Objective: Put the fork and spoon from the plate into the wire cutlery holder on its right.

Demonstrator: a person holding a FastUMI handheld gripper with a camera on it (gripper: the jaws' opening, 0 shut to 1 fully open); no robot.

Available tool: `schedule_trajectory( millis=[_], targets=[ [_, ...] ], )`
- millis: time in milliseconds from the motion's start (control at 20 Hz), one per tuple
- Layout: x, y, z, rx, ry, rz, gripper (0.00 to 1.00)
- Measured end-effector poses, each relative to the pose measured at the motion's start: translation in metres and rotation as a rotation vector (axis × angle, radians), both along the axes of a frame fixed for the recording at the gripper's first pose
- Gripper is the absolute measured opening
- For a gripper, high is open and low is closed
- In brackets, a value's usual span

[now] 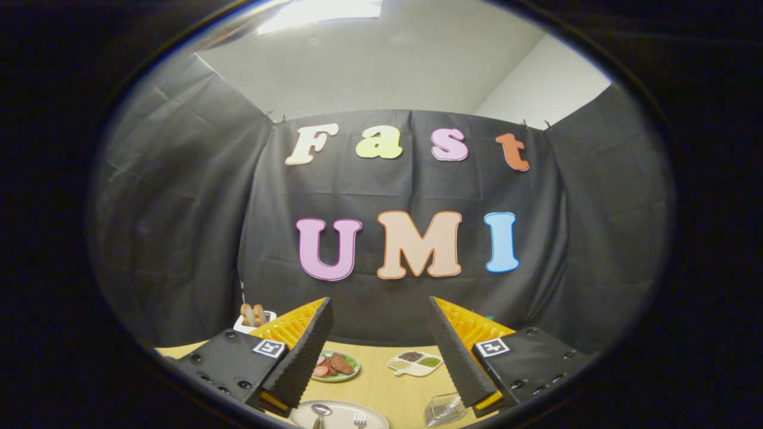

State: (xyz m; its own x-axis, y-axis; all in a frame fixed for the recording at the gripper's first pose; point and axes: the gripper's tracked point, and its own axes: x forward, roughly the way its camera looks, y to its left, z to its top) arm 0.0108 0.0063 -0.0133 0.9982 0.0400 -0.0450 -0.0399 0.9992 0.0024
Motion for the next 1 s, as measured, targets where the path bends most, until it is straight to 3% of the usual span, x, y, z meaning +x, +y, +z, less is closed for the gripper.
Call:
schedule_trajectory(
  millis=[450,1000],
  targets=[
    [0.002,0.006,-0.041,-0.024,0.117,0.053,0.99],
    [-0.010,0.011,-0.141,-0.066,0.383,0.104,0.99]
  ],
)
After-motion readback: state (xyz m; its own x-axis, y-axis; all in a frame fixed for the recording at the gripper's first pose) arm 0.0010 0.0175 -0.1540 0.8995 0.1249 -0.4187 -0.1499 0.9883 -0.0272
